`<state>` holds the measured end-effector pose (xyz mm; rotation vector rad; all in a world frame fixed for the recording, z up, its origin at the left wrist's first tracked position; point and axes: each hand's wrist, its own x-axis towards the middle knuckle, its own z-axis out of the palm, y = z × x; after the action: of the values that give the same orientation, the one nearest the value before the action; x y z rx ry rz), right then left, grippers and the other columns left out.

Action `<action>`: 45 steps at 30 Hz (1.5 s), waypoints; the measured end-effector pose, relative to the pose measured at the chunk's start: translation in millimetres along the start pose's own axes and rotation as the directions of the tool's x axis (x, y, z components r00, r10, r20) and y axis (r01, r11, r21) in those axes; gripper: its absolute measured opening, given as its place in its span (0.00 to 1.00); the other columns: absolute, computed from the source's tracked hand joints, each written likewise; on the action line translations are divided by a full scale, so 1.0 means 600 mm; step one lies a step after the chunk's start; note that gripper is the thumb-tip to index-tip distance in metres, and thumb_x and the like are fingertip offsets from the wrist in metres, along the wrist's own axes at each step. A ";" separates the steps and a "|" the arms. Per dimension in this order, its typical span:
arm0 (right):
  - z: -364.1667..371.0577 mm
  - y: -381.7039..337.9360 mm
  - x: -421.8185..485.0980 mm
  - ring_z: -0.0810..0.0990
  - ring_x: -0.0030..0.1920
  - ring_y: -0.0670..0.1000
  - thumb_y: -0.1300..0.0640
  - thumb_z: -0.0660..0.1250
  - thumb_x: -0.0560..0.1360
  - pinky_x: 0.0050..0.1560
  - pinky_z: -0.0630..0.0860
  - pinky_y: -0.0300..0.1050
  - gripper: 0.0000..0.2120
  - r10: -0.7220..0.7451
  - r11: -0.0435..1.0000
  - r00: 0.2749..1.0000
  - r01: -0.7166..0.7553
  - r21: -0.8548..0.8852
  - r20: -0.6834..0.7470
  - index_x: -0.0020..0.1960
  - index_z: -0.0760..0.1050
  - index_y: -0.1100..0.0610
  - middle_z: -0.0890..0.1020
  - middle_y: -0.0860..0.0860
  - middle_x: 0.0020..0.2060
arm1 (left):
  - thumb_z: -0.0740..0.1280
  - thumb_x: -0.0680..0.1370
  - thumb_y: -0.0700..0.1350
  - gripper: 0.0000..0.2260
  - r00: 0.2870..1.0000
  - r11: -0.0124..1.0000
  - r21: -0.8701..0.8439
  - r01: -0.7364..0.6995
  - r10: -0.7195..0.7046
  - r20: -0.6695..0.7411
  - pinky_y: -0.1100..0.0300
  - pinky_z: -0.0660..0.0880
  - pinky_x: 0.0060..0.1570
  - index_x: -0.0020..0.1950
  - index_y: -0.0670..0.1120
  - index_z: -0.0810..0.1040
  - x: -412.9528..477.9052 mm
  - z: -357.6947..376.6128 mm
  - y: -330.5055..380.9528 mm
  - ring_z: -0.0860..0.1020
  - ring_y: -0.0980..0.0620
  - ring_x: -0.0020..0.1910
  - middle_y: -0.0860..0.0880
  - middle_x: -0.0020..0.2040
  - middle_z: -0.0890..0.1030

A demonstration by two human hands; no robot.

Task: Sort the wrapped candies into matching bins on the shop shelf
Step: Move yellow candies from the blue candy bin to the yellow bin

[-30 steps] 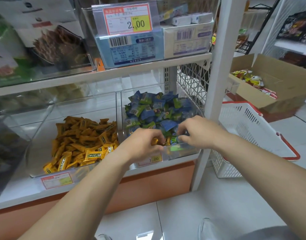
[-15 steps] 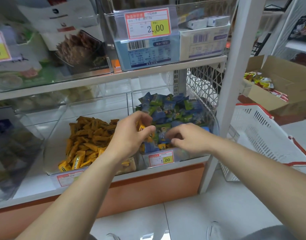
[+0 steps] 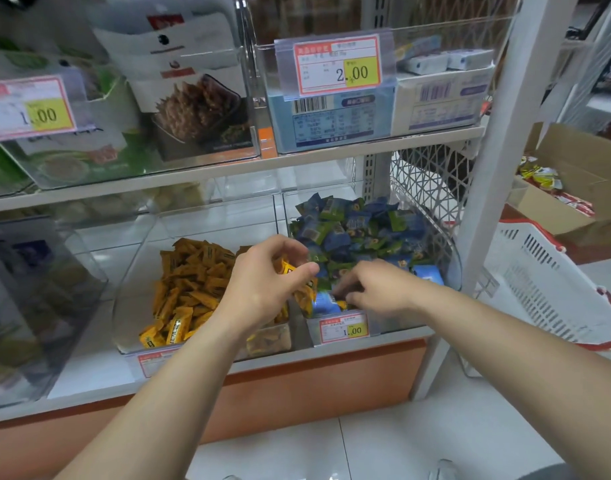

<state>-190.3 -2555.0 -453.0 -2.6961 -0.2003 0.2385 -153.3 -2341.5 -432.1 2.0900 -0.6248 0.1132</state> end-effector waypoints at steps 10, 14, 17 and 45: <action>-0.014 -0.004 0.014 0.80 0.42 0.47 0.57 0.73 0.75 0.42 0.74 0.42 0.03 0.015 0.992 0.994 -0.001 -0.123 0.111 0.44 0.82 0.50 0.83 0.45 0.39 | 0.76 0.73 0.53 0.08 0.998 0.999 -0.018 -0.030 0.031 0.051 0.71 0.73 0.44 0.49 0.58 0.79 -0.016 0.014 0.008 0.79 0.63 0.45 0.65 0.43 0.81; -0.023 -0.002 0.002 0.80 0.42 0.48 0.55 0.72 0.76 0.44 0.76 0.47 0.06 -0.008 0.997 1.000 0.010 -0.081 0.023 0.42 0.78 0.48 0.82 0.46 0.39 | 0.74 0.75 0.51 0.05 0.998 0.990 -0.130 0.053 -0.048 0.042 0.65 0.78 0.36 0.49 0.57 0.80 -0.018 0.013 0.008 0.81 0.59 0.44 0.62 0.43 0.82; -0.047 0.006 -0.016 0.80 0.44 0.49 0.53 0.69 0.78 0.43 0.76 0.46 0.04 -0.015 0.999 0.991 0.020 0.034 -0.132 0.45 0.75 0.48 0.82 0.47 0.42 | 0.72 0.77 0.50 0.02 0.993 0.956 -0.267 0.120 -0.117 0.027 0.55 0.81 0.30 0.48 0.55 0.81 -0.018 0.010 0.009 0.83 0.53 0.41 0.57 0.43 0.82; -0.032 0.061 -0.044 0.81 0.56 0.53 0.52 0.70 0.77 0.58 0.78 0.50 0.15 0.205 0.966 0.970 -0.222 -0.134 -0.131 0.63 0.80 0.52 0.84 0.50 0.55 | 0.66 0.76 0.59 0.18 0.998 0.710 0.704 0.005 0.035 -0.043 0.50 0.78 0.51 0.65 0.56 0.77 0.004 -0.045 -0.016 0.78 0.46 0.57 0.51 0.61 0.79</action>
<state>-208.4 -2600.2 -448.0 -2.8694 0.1139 0.1334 -142.8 -2316.4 -423.4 2.8149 -0.6232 0.4863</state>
